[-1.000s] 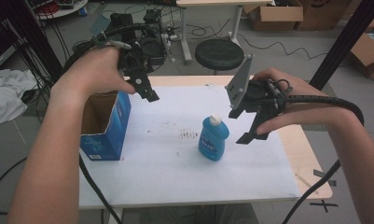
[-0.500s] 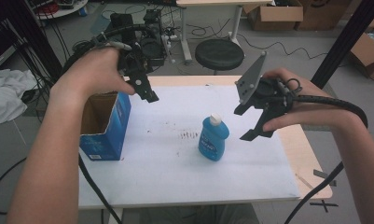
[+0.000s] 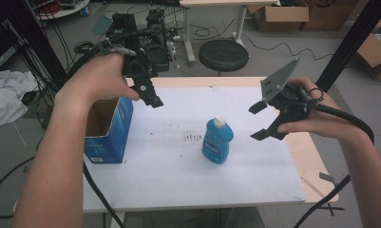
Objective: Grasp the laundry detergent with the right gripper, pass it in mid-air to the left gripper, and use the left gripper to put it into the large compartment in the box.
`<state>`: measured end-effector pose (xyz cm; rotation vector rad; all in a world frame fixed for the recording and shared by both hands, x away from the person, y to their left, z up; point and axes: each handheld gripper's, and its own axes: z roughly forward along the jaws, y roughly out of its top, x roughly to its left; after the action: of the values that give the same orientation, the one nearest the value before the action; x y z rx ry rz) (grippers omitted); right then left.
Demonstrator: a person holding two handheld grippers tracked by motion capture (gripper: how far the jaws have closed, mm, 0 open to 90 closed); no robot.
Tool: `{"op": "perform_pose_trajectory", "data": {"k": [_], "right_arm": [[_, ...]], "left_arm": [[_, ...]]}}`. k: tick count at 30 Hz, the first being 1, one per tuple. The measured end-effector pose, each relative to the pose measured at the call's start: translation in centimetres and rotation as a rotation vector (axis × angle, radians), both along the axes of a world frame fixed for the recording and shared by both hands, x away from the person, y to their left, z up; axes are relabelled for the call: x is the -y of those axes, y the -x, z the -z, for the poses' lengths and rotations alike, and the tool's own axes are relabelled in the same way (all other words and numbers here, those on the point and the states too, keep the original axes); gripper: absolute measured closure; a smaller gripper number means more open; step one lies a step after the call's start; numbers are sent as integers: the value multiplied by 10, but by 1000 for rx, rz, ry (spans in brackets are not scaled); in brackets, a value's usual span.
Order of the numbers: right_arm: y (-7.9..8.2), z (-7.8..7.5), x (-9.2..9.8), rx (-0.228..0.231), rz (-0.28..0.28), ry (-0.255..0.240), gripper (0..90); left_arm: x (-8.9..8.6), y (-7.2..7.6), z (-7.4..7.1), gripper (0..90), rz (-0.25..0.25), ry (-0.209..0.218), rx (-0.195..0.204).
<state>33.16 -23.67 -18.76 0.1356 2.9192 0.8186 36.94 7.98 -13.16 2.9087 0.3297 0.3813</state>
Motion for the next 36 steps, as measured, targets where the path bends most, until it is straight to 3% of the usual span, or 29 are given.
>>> {"op": "perform_pose_trajectory", "data": {"k": [8,21,36], "right_arm": [[-5,24,13,2,69,-88,209],[-13,69,15,-7,155,-172,191],[-16,101,2,-2,254,-208,186]], "left_arm": [[0,0,4,121,1,-13,-3],[-5,1,11,120,-7,-15,-6],[-5,2,16,121,-8,-16,-7]]}}
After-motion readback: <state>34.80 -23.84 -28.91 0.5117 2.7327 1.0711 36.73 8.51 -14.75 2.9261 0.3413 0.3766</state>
